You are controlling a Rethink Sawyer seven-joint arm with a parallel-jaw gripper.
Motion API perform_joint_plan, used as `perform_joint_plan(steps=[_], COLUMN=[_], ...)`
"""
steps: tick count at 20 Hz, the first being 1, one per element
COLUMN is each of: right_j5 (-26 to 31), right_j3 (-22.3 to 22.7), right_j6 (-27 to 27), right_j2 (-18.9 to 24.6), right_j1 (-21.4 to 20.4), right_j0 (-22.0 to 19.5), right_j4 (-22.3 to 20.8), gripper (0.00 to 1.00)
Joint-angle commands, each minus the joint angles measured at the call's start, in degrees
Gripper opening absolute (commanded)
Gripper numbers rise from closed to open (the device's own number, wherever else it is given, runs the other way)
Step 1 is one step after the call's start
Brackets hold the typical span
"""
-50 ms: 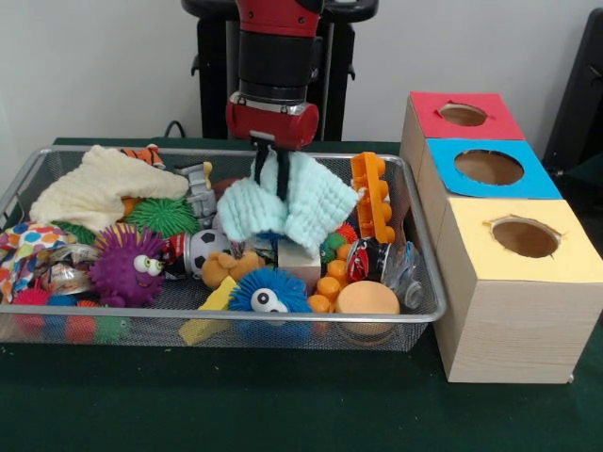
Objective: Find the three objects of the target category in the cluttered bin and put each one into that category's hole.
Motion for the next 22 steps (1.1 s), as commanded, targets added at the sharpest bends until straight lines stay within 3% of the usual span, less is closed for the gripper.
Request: perform_joint_plan(steps=[1, 11, 22], right_j5=[2.87, 2.23, 3.89], right_j3=[1.61, 0.99, -2.01], right_j6=[3.6, 4.9, 7.35], right_j2=[6.55, 7.67, 8.37], right_j1=[0.38, 0.34, -1.73], right_j0=[-2.09, -1.0, 3.02], right_j4=[-2.49, -0.94, 3.69], gripper=[1.0, 1.0, 1.0])
